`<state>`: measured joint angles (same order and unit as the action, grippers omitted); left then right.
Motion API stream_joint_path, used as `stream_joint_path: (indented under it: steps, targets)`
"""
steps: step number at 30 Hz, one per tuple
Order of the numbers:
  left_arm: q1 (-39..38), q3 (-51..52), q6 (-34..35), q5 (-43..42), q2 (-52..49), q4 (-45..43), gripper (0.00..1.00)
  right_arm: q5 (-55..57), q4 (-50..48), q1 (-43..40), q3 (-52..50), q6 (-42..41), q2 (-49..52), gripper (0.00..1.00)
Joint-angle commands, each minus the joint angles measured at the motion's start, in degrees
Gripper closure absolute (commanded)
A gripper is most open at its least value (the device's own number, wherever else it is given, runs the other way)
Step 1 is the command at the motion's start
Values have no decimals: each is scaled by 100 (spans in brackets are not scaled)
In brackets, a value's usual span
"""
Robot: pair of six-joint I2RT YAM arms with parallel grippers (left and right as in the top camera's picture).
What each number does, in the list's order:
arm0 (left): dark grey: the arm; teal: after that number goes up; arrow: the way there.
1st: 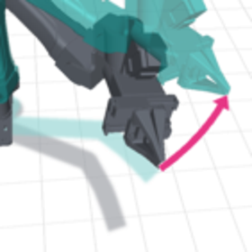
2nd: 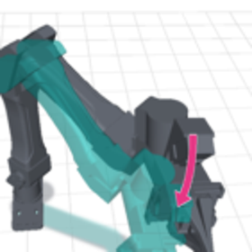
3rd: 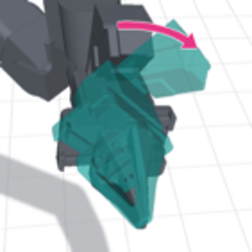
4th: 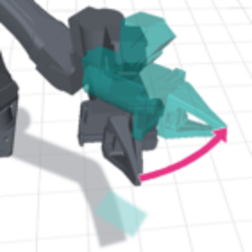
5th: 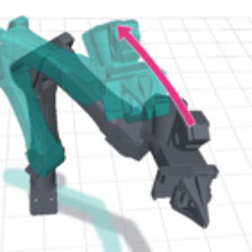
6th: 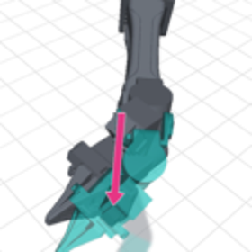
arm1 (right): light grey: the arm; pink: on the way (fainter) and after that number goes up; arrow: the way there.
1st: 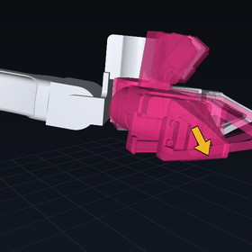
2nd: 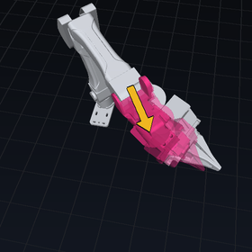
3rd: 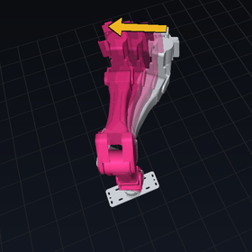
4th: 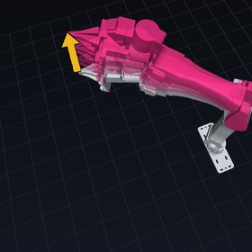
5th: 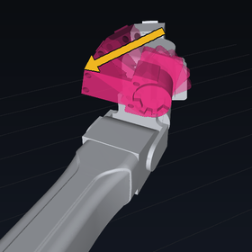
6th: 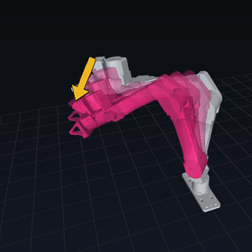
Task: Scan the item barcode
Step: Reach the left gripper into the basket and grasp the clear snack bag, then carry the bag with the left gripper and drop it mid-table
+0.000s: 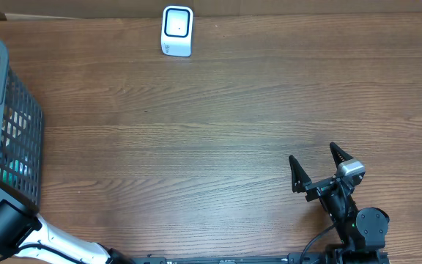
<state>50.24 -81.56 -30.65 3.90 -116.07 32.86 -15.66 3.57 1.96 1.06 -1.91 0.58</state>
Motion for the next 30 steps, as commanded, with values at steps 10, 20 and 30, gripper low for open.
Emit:
stream_joint_path:
  steps: [10, 20, 30]
  targets:
    - [-44, -413, 811, -105, 1143, -59, 96, -9, -33, -11, -61, -24, -42, 0]
    - [-44, -413, 1491, -551, 1884, 11, 96, -7, -33, -11, -61, -26, -42, 0]
    - [-223, -413, 2583, -549, 3438, -680, 96, -7, -35, -11, -61, -24, -42, 0]
